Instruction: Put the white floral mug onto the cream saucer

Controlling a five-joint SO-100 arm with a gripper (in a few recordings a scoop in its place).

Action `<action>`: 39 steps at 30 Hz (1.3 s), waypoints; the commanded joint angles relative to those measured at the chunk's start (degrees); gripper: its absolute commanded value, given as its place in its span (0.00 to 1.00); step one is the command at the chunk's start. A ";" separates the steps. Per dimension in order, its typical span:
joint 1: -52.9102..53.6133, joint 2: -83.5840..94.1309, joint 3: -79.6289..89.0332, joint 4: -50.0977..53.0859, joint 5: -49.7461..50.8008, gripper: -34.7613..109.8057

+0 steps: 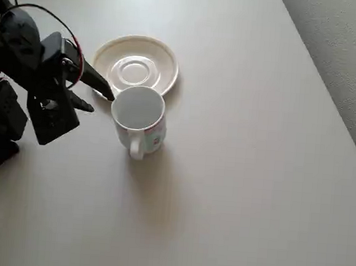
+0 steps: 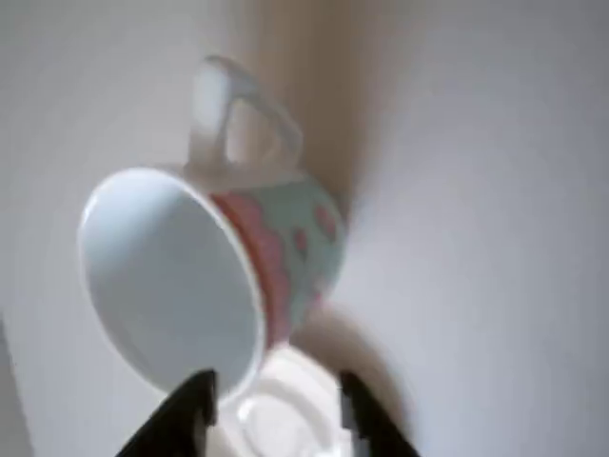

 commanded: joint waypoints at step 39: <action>-0.53 -46.93 -13.01 -13.54 -2.46 0.29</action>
